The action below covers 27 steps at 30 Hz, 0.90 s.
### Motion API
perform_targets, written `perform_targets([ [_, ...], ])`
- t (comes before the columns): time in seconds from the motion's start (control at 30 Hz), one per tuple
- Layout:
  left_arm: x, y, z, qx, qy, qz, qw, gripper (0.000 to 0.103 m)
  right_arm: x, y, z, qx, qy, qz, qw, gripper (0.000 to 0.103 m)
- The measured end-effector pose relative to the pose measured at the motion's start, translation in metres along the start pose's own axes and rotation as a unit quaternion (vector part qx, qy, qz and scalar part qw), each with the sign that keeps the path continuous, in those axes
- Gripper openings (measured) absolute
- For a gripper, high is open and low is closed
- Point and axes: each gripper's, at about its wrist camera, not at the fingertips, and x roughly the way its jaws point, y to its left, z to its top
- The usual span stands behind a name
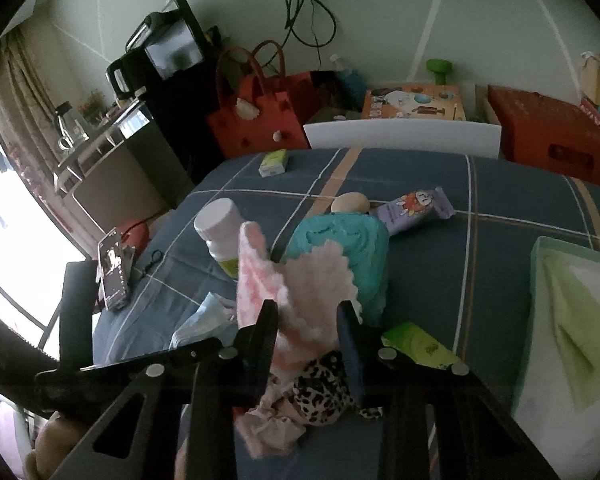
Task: Organize soft objects
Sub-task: 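Lift the pink cloth with the right tool while the left tool lifts the face mask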
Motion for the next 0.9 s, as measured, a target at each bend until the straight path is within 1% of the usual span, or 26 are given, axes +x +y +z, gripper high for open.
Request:
perform_targets([
  [0.17, 0.001, 0.000, 0.000, 0.000, 0.001, 0.000, 1.0000, 0.024, 0.002, 0.011, -0.002, -0.023, 0.003, 0.008, 1.000, 0.032],
  [0.47, 0.004, 0.000, -0.001, -0.002, 0.007, 0.001, 1.0000, 0.024, 0.029, 0.028, -0.012, -0.053, 0.052, 0.015, 0.997, 0.032],
  [0.9, 0.011, 0.003, -0.001, -0.009, 0.018, 0.009, 0.9998, 0.025, 0.065, 0.045, -0.031, -0.091, 0.114, 0.008, 0.989, 0.033],
])
